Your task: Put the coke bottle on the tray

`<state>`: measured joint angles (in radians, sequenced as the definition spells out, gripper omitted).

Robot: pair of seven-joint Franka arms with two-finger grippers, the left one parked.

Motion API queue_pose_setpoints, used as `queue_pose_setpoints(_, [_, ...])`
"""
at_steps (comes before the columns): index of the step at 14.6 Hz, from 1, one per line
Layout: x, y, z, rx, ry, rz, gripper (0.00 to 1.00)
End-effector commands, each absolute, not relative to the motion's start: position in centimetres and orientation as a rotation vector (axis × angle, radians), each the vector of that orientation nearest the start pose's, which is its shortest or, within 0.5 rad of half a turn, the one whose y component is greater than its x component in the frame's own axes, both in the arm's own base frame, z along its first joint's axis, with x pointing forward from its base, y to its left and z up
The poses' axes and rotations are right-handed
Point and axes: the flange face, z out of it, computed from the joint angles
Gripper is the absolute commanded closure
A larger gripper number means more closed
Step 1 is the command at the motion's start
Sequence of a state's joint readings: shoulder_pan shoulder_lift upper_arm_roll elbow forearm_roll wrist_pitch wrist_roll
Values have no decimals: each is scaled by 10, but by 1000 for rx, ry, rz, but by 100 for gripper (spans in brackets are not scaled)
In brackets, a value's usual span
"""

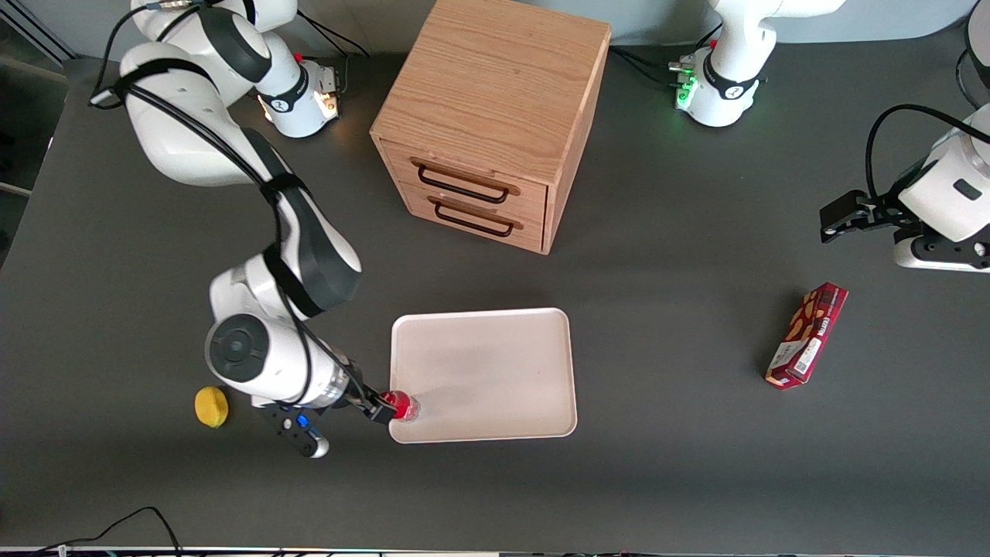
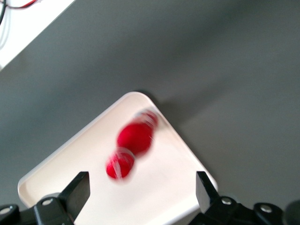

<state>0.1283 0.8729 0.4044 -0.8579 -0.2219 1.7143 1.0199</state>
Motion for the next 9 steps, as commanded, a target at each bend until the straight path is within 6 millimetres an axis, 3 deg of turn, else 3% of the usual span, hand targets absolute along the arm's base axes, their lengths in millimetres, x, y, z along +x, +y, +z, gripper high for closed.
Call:
queue_pose_setpoints(1, [674,210,532,-3063,624,59,0])
queue_pose_setpoints(4, [610,159,611,-3132,444,149,0])
queue_pose_setpoints(6, [572,96,647,-3106,392,217,0])
queue_pose_setpoints(9, [516,36,641,-3106,315,237,0])
